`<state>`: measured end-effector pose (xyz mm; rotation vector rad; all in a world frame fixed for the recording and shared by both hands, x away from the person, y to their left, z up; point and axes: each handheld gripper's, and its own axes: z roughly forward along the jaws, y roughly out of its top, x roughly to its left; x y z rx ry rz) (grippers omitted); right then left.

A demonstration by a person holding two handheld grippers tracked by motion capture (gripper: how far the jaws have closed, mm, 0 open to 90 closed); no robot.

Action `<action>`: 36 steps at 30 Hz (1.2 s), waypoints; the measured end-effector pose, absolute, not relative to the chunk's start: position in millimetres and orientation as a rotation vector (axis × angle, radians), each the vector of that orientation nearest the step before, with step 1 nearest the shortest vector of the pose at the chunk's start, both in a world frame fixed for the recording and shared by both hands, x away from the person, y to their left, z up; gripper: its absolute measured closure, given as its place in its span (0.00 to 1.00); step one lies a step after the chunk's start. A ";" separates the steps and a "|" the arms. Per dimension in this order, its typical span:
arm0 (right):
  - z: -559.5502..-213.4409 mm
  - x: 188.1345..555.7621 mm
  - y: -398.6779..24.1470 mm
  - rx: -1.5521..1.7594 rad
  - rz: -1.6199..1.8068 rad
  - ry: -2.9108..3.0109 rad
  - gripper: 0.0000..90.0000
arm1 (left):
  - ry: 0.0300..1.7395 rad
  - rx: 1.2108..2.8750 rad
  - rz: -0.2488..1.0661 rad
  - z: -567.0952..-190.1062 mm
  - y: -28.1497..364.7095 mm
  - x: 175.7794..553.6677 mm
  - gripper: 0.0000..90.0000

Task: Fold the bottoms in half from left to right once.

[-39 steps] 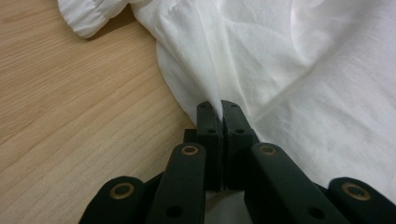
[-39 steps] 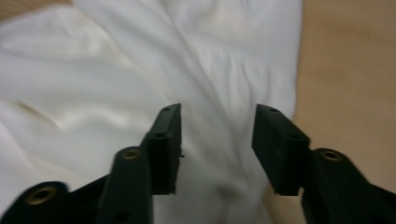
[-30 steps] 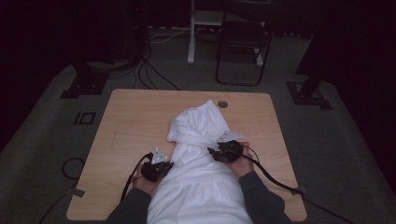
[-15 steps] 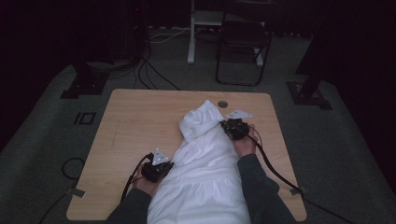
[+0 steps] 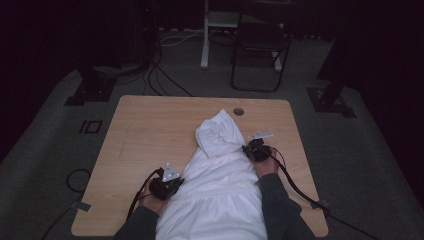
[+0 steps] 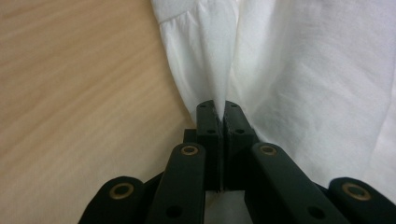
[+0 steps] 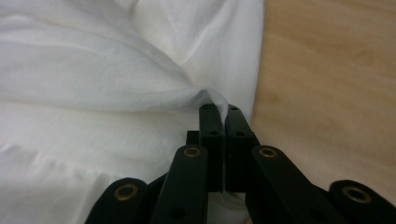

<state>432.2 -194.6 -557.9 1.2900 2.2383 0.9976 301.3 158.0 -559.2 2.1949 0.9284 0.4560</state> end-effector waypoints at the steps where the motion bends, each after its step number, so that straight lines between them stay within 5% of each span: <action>1: -558.4 428.4 -196.3 1.291 1.009 2.242 0.98 | 0.923 2.197 0.458 -559.5 158.8 297.3 0.97; 6: -560.0 404.5 -198.9 1.271 1.043 2.278 0.98 | 0.918 2.215 0.411 -558.1 161.6 277.2 0.96; 9: -559.3 397.1 -195.8 1.237 1.023 2.299 0.98 | 0.943 2.156 0.416 -549.5 166.2 279.3 0.70; 12: -558.5 397.9 -195.5 1.252 1.018 2.303 0.98 | 0.982 2.029 0.438 -529.3 169.9 295.7 0.60; 18: -552.6 398.6 -199.3 1.210 1.026 2.315 0.71 | 0.888 2.125 0.415 -527.0 133.8 339.0 0.64; 22: -536.8 389.4 -196.8 1.097 1.045 2.267 0.58 | 0.871 2.225 0.406 -549.1 114.2 348.7 0.78; 31: -500.5 373.0 -167.7 0.856 1.175 2.233 0.51 | 0.887 2.193 0.412 -556.2 114.4 345.6 0.84; 36: -500.5 370.9 -146.3 0.746 1.211 2.304 0.55 | 0.896 2.171 0.400 -558.1 116.4 345.3 0.85</action>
